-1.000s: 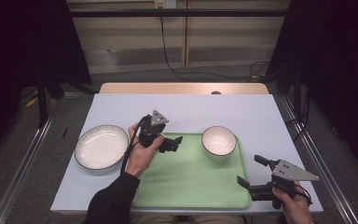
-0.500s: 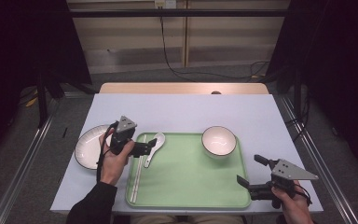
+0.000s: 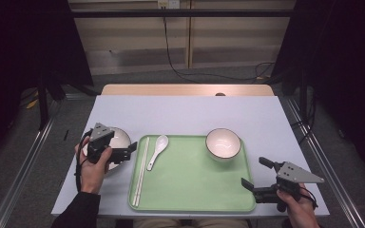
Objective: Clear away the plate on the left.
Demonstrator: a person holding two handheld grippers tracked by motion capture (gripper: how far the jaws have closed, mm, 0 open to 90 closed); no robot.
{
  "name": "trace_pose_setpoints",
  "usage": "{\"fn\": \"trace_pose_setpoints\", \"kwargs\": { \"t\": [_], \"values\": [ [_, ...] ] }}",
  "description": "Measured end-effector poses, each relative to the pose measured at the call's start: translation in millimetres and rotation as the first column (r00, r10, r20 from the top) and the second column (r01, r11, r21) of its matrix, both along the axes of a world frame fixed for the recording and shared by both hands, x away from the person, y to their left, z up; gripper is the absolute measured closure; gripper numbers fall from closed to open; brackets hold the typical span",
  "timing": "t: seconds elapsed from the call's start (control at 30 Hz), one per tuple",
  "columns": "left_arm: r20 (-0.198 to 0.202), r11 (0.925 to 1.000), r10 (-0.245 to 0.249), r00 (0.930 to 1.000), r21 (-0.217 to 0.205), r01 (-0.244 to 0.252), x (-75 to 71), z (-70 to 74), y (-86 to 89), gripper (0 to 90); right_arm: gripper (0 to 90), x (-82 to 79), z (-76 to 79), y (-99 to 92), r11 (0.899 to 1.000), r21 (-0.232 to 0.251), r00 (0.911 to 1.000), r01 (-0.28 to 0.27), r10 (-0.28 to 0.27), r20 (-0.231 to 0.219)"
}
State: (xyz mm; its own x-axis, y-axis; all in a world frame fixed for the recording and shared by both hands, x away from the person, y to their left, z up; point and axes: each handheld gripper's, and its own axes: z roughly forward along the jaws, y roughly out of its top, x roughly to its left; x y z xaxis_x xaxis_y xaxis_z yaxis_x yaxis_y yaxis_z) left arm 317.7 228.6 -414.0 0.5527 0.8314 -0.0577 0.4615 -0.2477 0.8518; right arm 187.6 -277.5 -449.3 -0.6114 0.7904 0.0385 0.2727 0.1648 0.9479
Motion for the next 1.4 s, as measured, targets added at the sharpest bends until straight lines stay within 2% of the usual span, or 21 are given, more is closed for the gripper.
{"fn": "trace_pose_setpoints", "kwargs": {
  "t": [0.03,0.17,0.27,0.37,0.43,0.5,0.57,0.6,0.63,0.7,0.73,0.77,0.8,0.93,0.97,1.03,1.07,1.13,1.2,1.27,1.4],
  "values": [
    [-0.002,0.9998,0.014,0.9999,0.013,-0.014,-1.0,-1.0,5.5,4.5,3.1,0.0,0.0,-0.5,1.000,0.000,1.0000,0.002,-0.002,0.000],
    [-0.012,0.9981,0.061,0.9981,-0.001,-0.061,-3.3,-4.8,24.3,5.2,3.2,0.0,0.1,0.5,1.000,0.000,1.0000,0.001,-0.001,0.000],
    [-0.023,0.9984,0.056,0.9982,-0.001,-0.056,-2.1,-7.6,36.0,5.6,3.2,-0.6,0.3,1.4,1.000,0.001,1.0000,-0.003,0.003,0.002],
    [-0.032,0.9965,0.083,0.9961,0.011,-0.082,0.4,-7.7,47.9,8.6,3.1,-0.6,0.2,0.4,1.000,0.000,1.0000,0.000,0.000,0.002],
    [-0.042,0.9943,0.106,0.9934,-0.008,-0.107,1.7,-6.6,56.5,8.8,3.2,-0.9,0.3,0.1,1.000,0.000,1.0000,-0.003,0.003,0.002],
    [-0.029,0.9916,0.129,0.9913,0.015,-0.128,1.4,-4.5,63.2,10.4,3.2,-1.5,0.4,0.2,1.000,0.000,1.0000,-0.006,0.006,0.005],
    [-0.065,0.9913,0.129,0.9896,-0.019,-0.130,3.6,-3.2,70.8,9.2,3.1,-1.6,0.3,0.2,1.000,-0.002,0.9999,-0.010,0.010,0.007],
    [-0.090,0.9889,0.143,0.9856,-0.027,-0.146,4.8,-3.2,73.0,8.0,3.1,-1.7,0.3,0.1,1.000,-0.002,0.9999,-0.009,0.009,0.006],
    [-0.104,0.9872,0.156,0.9823,-0.018,-0.158,4.9,-2.8,75.5,8.0,3.2,-1.9,0.3,0.1,1.000,0.001,1.0000,-0.007,0.007,0.002],
    [-0.086,0.9874,0.158,0.9837,0.002,-0.158,3.5,-2.8,80.0,7.1,3.1,-1.7,0.3,0.0,1.000,0.003,1.0000,-0.003,0.003,-0.001],
    [-0.081,0.9858,0.168,0.9825,0.008,-0.168,3.5,-2.4,83.0,9.0,3.1,-1.2,0.2,0.0,1.000,0.000,1.0000,-0.003,0.003,0.000],
    [-0.076,0.9831,0.183,0.9801,0.020,-0.182,3.5,-1.7,86.9,15.2,3.1,-0.6,-0.1,0.6,1.000,-0.003,1.0000,-0.003,0.003,0.004],
    [-0.078,0.9826,0.186,0.9795,0.007,-0.186,3.9,-2.0,91.3,22.5,3.2,-0.7,0.0,1.0,1.000,-0.003,1.0000,-0.006,0.006,0.003],
    [-0.125,0.9731,0.226,0.9662,-0.018,-0.229,7.4,-6.0,111.3,20.2,3.1,-0.9,0.0,1.3,1.000,-0.002,1.0000,-0.005,0.005,0.001],
    [-0.134,0.9759,0.215,0.9674,-0.008,-0.218,8.1,-7.4,114.8,21.2,3.1,-0.7,-0.2,0.9,1.000,-0.004,1.0000,-0.006,0.006,0.002],
    [-0.114,0.9675,0.253,0.9607,0.028,-0.251,9.7,-12.3,120.2,26.2,3.1,-0.6,-0.2,0.7,1.000,-0.004,1.0000,-0.004,0.004,0.001],
    [-0.132,0.9717,0.236,0.9626,0.028,-0.235,12.8,-15.0,124.3,26.9,3.1,-0.6,-0.2,0.8,1.000,-0.005,1.0000,-0.005,0.005,0.001],
    [-0.129,0.9753,0.220,0.9669,0.039,-0.217,16.8,-18.9,129.2,29.9,3.1,-0.6,-0.2,1.0,1.000,-0.005,1.0000,-0.006,0.006,0.000],
    [-0.146,0.9776,0.211,0.9666,0.030,-0.208,22.7,-26.2,133.8,30.0,3.2,-0.3,-0.4,1.1,1.000,-0.007,1.0000,-0.006,0.006,0.001],
    [-0.165,0.9755,0.220,0.9615,0.044,-0.216,27.4,-33.8,137.3,34.7,3.1,-0.1,-0.4,0.9,1.000,-0.010,1.0000,-0.007,0.007,0.001],
    [-0.182,0.9747,0.224,0.9576,0.038,-0.220,32.8,-41.2,145.0,43.3,3.2,-0.6,-0.4,0.9,1.000,-0.007,1.0000,-0.005,0.005,0.001]
  ]
}}
